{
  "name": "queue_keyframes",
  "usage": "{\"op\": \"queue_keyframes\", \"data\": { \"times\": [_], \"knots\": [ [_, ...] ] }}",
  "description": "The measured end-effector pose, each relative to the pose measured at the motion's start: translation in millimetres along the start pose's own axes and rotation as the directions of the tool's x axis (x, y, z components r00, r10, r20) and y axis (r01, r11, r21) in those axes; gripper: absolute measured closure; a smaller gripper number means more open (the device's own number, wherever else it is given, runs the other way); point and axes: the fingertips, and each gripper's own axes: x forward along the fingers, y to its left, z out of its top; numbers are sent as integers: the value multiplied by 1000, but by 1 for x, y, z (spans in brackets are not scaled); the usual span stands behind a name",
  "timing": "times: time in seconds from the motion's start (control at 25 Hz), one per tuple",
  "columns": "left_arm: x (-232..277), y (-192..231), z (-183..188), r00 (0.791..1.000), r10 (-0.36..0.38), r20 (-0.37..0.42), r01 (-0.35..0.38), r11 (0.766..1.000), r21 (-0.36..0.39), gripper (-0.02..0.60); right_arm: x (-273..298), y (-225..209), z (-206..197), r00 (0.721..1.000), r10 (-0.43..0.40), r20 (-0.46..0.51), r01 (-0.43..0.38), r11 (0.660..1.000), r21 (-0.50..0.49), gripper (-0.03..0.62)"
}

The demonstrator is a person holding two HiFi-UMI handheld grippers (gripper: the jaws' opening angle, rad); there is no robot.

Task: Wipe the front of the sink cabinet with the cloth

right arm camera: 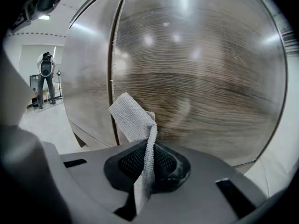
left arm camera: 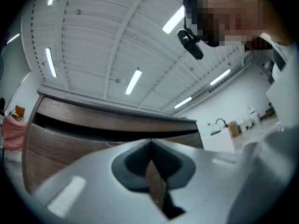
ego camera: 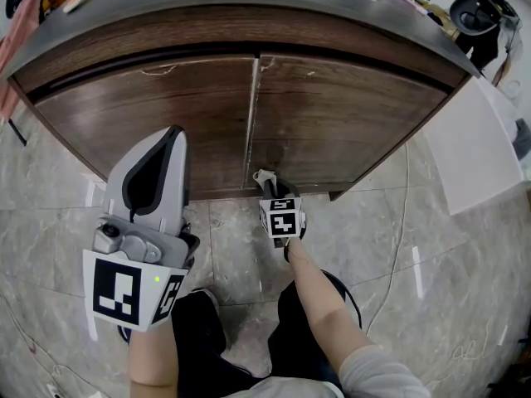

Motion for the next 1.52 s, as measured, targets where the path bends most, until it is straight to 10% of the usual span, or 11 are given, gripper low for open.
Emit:
{"op": "queue_keyframes", "data": {
  "times": [0.68, 1.52],
  "knots": [
    [9, -19, -7, 999, -46, -14, 46, 999, -6, 577, -50, -199, -43, 918, -385, -93, 395, 877, 272, 583],
    [8, -28, -14, 997, -58, -54, 59, 998, 20, 577, -87, -286, -49, 848, -518, -111, 521, 777, 353, 583]
  ]
}}
